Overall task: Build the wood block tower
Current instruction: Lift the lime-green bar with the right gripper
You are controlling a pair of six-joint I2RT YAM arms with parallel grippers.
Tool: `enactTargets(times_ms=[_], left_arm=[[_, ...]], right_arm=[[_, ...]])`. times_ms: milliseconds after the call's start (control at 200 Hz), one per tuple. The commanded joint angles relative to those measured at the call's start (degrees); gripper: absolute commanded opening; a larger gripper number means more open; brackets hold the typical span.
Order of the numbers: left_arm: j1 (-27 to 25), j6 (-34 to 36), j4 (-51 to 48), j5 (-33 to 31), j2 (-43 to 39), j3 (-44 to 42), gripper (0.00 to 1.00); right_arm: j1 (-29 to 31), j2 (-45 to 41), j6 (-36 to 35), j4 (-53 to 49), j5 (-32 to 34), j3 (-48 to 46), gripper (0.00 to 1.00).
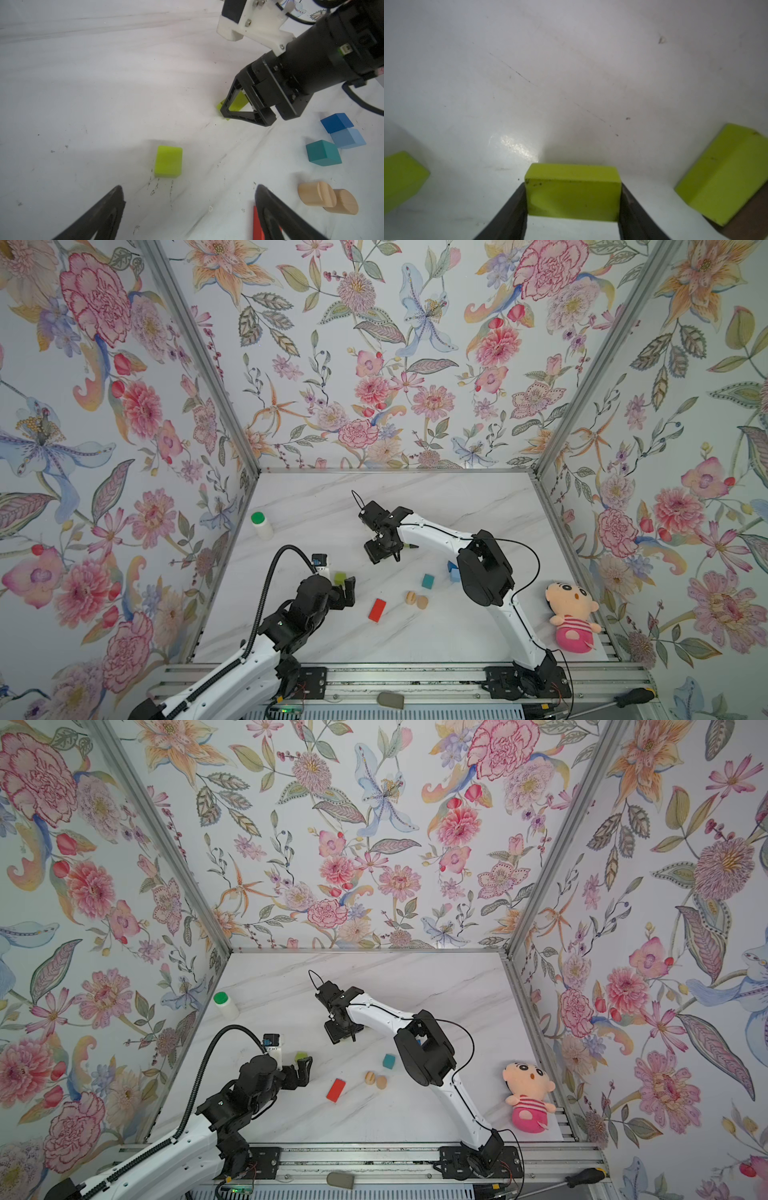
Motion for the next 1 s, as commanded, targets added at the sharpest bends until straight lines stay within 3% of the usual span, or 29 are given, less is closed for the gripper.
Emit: enactTargets(times_ms=[0,330,991], left_arm=[[-0.47,1.32,-0.01,-0.63,0.01,0.66,0.99],[-0.41,1.14,-0.44,-0.90,-0.63,0.31,0.99],[-0.41,1.06,-0.46,-0.98,-1.12,-0.04,0.99]], right_arm=[[-0.42,-0.99,1.15,-0.66,0.97,1.07,0.60],[0.16,1.51,0.86,-2.13,2.90,2.82,0.67],[0.57,3.77,0.55,-4.08,3.49,3.55,0.70]])
